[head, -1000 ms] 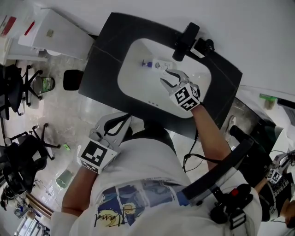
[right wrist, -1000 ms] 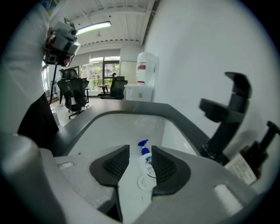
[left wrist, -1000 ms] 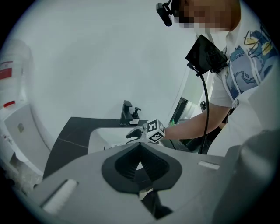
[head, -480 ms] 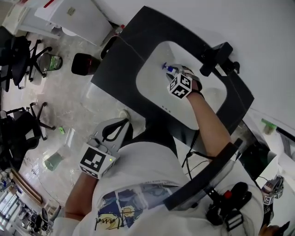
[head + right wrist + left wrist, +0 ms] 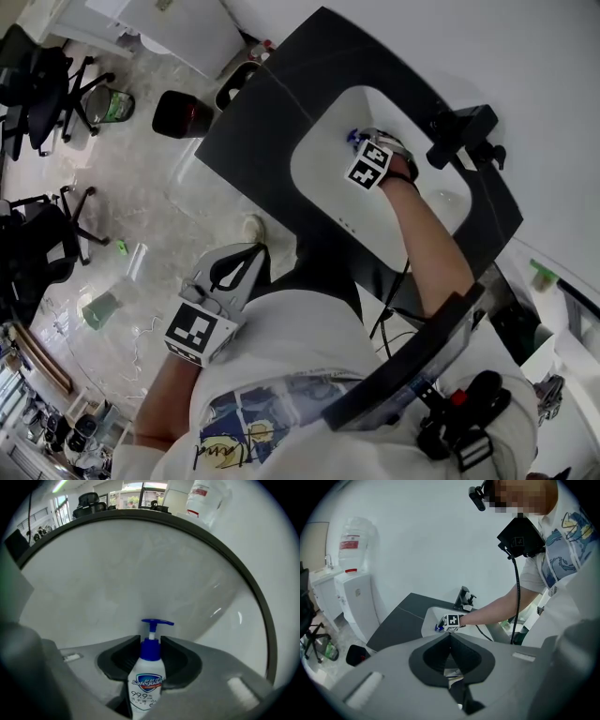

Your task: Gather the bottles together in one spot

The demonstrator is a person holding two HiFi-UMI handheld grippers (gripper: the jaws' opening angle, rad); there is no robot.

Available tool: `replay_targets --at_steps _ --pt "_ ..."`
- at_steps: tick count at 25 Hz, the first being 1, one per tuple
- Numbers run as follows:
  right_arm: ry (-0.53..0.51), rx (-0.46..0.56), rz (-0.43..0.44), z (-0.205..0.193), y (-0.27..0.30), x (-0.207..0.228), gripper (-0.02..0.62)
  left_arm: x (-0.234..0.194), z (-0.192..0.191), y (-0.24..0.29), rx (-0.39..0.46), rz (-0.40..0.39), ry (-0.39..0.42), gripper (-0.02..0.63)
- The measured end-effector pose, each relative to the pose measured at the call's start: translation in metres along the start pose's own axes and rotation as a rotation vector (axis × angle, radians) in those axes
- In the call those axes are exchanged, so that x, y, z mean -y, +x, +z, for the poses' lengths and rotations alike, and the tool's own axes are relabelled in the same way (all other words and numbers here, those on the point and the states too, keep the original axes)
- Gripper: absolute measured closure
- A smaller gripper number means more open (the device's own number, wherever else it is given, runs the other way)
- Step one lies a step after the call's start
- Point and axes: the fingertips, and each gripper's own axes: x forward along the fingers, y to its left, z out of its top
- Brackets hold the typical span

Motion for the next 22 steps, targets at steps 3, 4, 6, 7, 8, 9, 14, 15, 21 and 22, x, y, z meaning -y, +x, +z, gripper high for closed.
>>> replay_targets --at_steps 3,4,6,7,8,9,14,15,21,22 --pt "0.033 0.024 -0.020 0.001 -0.003 -0.001 0.466 0.000 0.002 0.001 0.007 -0.004 0.006 0.604" --pt "0.043 0.036 -0.035 0.001 -0.007 -0.001 0.466 0.001 0.004 0.001 0.011 -0.008 0.009 0.603" --pt "0.075 0.065 -0.066 0.002 -0.018 0.000 0.468 0.002 0.007 0.002 0.013 -0.021 0.017 0.604" --pt "0.095 0.082 -0.081 0.003 -0.025 0.000 0.468 0.002 0.008 0.002 0.014 -0.029 0.025 0.604" --pt "0.113 0.100 -0.095 0.004 -0.032 0.000 0.469 0.003 0.008 0.002 0.014 -0.039 0.034 0.604" --pt "0.128 0.118 -0.111 0.005 -0.039 0.000 0.469 0.004 0.009 0.002 0.012 -0.050 0.044 0.604" --pt "0.205 0.197 -0.182 -0.001 -0.073 -0.004 0.471 0.017 0.014 0.008 0.000 -0.110 0.098 0.604" --pt "0.223 0.207 -0.197 -0.004 -0.079 -0.004 0.472 0.021 0.016 0.009 -0.002 -0.124 0.110 0.604" --pt "0.379 0.283 -0.272 -0.023 -0.111 -0.005 0.472 0.038 0.018 0.013 -0.021 -0.191 0.184 0.604" --pt "0.409 0.297 -0.283 -0.027 -0.117 -0.005 0.472 0.041 0.019 0.015 -0.024 -0.201 0.193 0.603"
